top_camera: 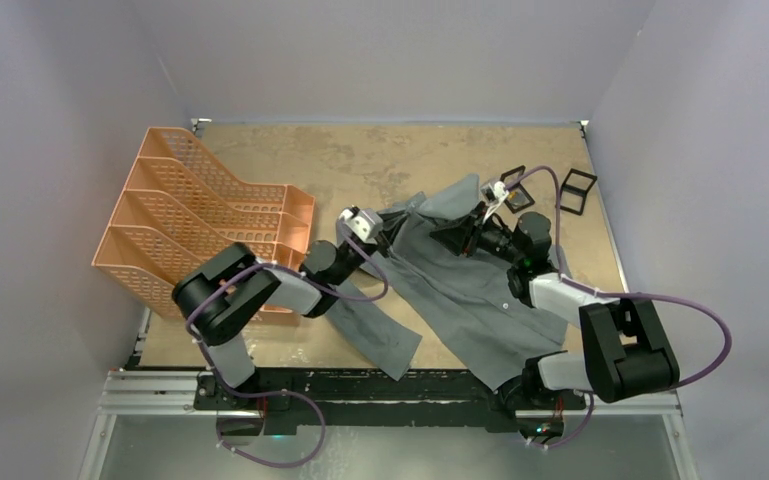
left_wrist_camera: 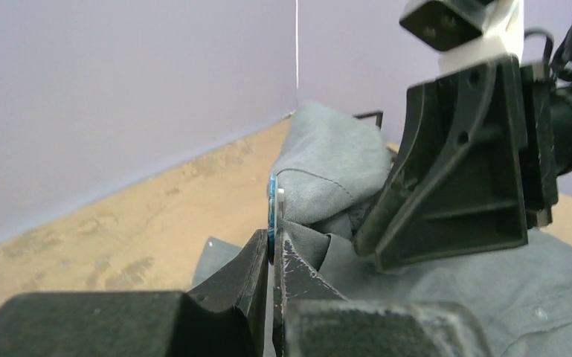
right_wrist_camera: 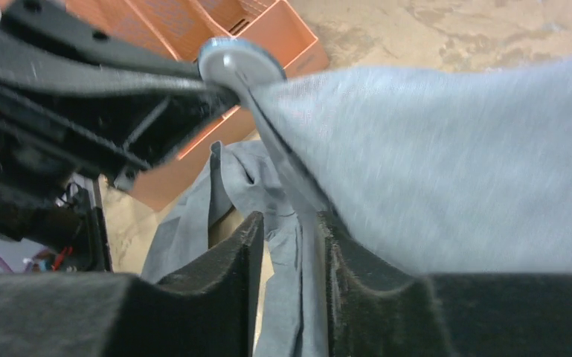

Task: Remove the brooch from the garment
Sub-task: Remove the brooch from the clothes.

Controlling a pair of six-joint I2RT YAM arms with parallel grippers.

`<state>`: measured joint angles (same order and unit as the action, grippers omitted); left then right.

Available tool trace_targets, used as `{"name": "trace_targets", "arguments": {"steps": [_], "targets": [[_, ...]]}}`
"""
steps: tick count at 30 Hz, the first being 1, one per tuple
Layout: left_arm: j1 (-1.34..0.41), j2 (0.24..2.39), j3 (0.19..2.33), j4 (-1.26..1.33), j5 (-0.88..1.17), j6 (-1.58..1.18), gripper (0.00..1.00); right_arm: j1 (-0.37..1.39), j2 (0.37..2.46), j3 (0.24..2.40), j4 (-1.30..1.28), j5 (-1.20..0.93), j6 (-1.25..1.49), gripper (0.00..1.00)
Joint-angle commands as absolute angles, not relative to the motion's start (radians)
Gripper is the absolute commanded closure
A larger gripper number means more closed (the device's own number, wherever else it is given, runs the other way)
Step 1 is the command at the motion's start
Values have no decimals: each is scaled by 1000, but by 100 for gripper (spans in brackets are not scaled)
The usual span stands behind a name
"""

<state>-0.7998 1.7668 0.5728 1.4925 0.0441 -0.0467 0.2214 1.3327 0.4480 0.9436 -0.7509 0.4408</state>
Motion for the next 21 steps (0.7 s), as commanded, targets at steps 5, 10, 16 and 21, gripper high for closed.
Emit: {"name": "trace_targets", "arguments": {"steps": [5, 10, 16, 21], "targets": [[-716, 1567, 607, 1367, 319, -85, 100, 213, 1284, 494, 1071, -902, 308, 50], [-681, 1513, 603, 1265, 389, -91, 100, 213, 1226, 528, 1075, -1015, 251, 47], [-679, 1517, 589, 1301, 488, -135, 100, 213, 1185, 590, 924, -1055, 115, 48], [-678, 1536, 601, 1326, 585, -159, 100, 213, 1215, 667, 765, -1149, -60, 45]]}}
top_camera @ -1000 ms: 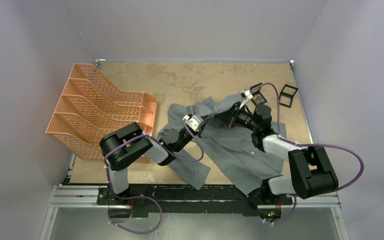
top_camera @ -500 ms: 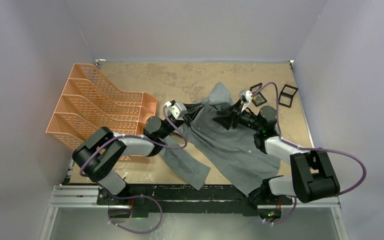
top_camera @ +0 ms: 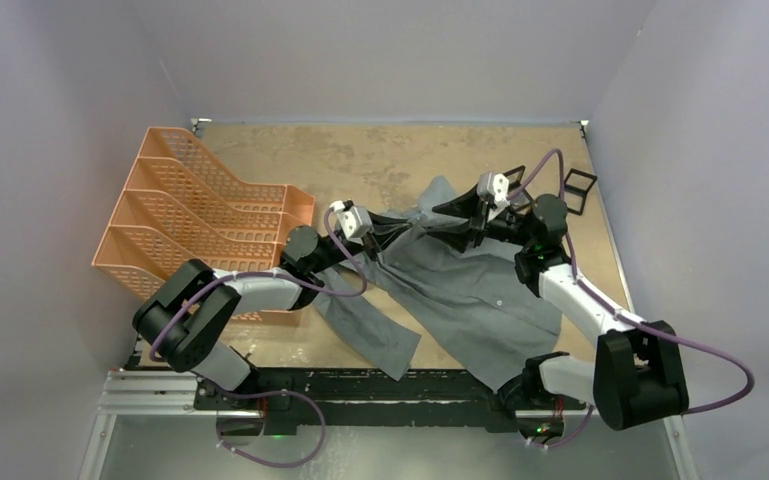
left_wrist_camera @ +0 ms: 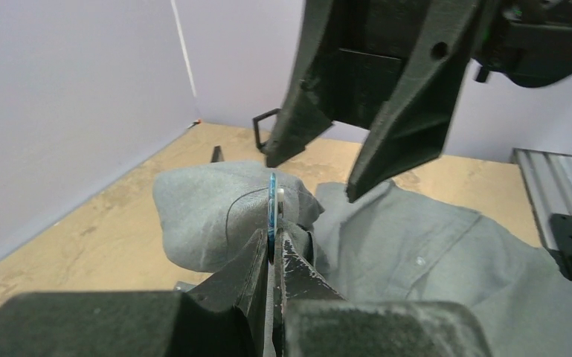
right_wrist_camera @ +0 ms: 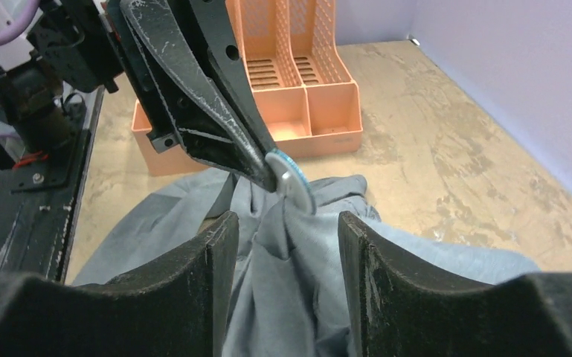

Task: Remove the brooch from the garment
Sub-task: Remove the brooch from the clothes.

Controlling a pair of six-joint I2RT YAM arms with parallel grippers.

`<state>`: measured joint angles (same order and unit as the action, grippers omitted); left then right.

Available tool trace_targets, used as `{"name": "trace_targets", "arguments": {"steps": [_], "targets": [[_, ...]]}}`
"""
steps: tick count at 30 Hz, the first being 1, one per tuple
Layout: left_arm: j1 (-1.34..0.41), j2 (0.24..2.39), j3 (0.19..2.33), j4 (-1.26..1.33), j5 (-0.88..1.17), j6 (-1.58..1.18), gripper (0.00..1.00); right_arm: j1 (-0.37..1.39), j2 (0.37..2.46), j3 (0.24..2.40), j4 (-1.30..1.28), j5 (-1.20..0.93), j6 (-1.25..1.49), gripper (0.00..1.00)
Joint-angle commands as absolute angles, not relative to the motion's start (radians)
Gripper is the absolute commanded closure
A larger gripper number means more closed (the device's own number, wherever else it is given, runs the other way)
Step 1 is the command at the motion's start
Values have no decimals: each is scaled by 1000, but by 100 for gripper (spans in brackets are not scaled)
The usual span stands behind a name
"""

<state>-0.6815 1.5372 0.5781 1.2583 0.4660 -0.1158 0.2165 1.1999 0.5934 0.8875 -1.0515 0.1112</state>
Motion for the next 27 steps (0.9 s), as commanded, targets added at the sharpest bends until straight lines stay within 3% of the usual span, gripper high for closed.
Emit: {"name": "trace_targets", "arguments": {"steps": [1, 27], "targets": [[-678, 1537, 603, 1332, 603, -165, 100, 214, 1222, 677, 748, -1156, -78, 45], [-679, 1553, 657, 1289, 726, -155, 100, 214, 1257, 750, 635, -1341, -169, 56]]}}
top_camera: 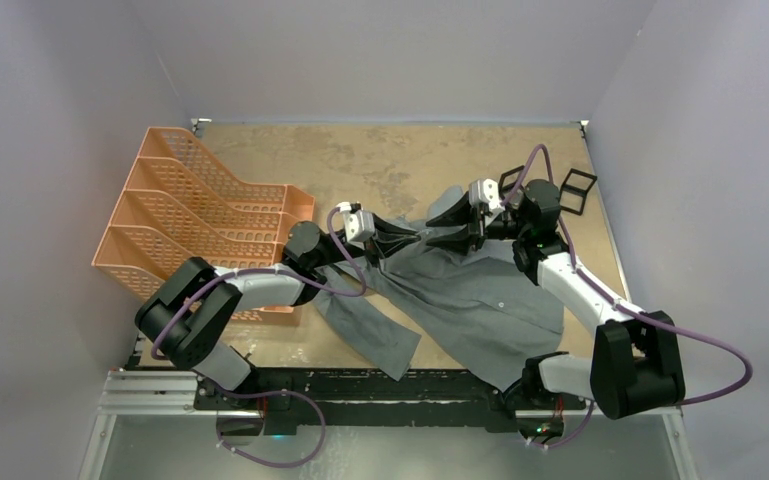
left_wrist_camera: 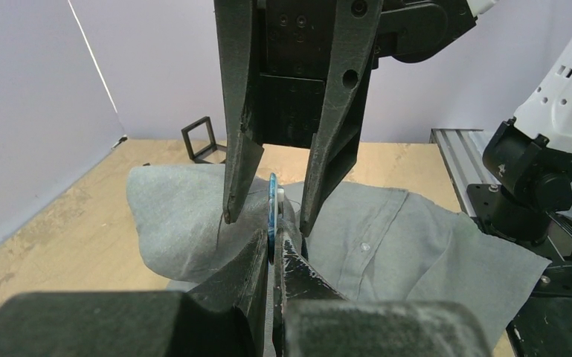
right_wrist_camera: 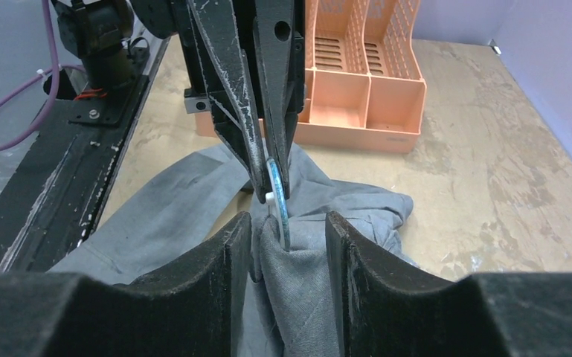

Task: Remove the brooch from the garment
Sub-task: Remove the brooch from the clothes.

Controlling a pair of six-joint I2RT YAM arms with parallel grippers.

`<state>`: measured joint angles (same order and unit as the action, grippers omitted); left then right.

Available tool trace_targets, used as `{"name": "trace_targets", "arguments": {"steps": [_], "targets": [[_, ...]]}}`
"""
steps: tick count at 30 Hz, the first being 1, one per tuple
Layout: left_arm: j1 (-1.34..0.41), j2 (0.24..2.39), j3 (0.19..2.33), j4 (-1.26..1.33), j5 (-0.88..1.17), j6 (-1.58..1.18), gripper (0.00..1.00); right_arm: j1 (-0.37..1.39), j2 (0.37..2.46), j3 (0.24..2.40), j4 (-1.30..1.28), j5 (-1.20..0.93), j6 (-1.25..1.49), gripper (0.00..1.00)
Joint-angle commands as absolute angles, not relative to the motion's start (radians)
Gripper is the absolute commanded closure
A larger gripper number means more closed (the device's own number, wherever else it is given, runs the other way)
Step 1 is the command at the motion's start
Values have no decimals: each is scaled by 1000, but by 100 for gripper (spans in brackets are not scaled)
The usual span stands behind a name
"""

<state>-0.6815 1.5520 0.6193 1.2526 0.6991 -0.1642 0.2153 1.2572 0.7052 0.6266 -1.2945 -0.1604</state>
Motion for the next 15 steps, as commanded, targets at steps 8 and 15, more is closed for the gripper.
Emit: {"name": "trace_targets", "arguments": {"steps": [8, 15], "targets": [[-679, 1565, 664, 1319, 750, -179, 100, 213, 1255, 756, 626, -1351, -160, 61], [-679, 1562, 663, 1328, 768, -187, 100, 212, 1258, 755, 620, -1364, -158, 65]]}}
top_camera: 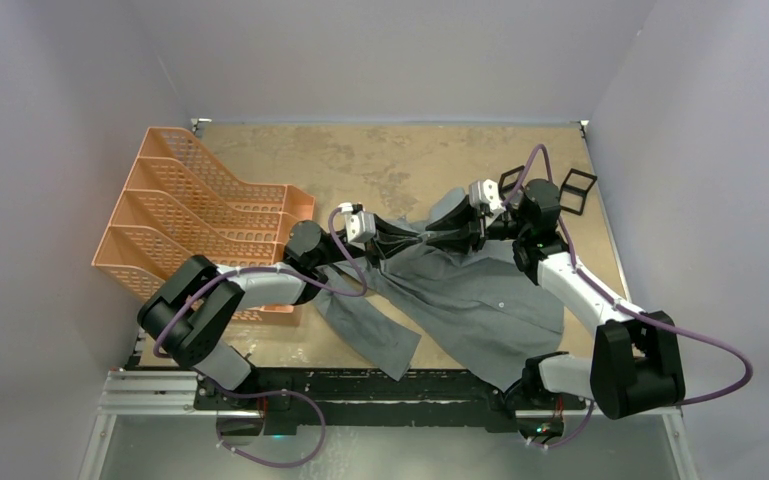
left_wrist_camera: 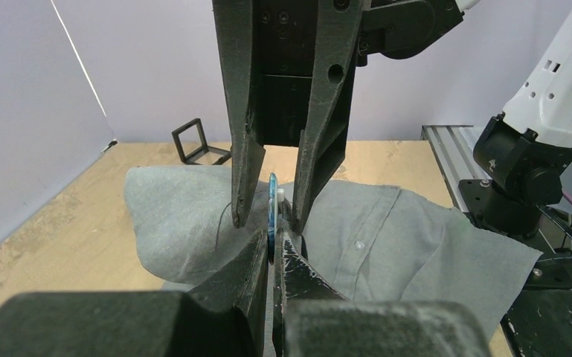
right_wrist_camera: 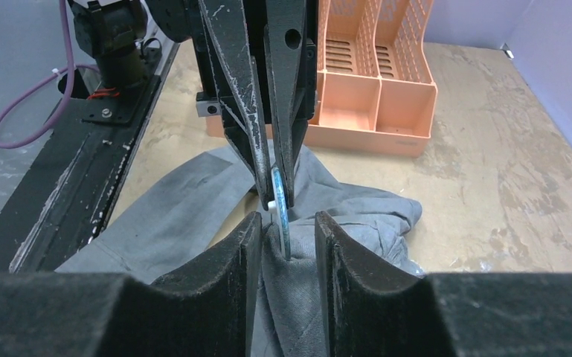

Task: Remove the brooch from the garment
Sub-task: Remove the brooch from the clothes.

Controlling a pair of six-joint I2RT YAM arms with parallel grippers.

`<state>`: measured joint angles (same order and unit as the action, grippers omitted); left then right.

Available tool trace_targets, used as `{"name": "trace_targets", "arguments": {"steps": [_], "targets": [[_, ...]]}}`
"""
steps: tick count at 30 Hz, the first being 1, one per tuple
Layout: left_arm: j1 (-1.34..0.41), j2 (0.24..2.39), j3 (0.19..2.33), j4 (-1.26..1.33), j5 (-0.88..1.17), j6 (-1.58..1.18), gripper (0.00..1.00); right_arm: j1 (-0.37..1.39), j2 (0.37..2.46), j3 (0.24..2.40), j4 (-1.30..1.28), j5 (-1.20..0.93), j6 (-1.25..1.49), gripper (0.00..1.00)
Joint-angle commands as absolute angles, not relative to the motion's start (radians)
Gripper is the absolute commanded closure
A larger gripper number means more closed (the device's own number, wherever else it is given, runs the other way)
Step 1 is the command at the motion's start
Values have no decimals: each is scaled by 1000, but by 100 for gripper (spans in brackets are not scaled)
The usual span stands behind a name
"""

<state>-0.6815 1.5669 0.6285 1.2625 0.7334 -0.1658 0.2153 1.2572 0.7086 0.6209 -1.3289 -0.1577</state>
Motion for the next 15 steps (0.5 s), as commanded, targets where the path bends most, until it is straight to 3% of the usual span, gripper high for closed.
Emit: {"name": "trace_targets", "arguments": {"steps": [1, 15], "targets": [[-679, 1562, 664, 1328, 768, -188, 100, 212, 1258, 756, 616, -1366, -159, 66], [-679, 1547, 653, 1333, 786, -183, 100, 212, 1268, 773, 545, -1385, -206, 77]]}}
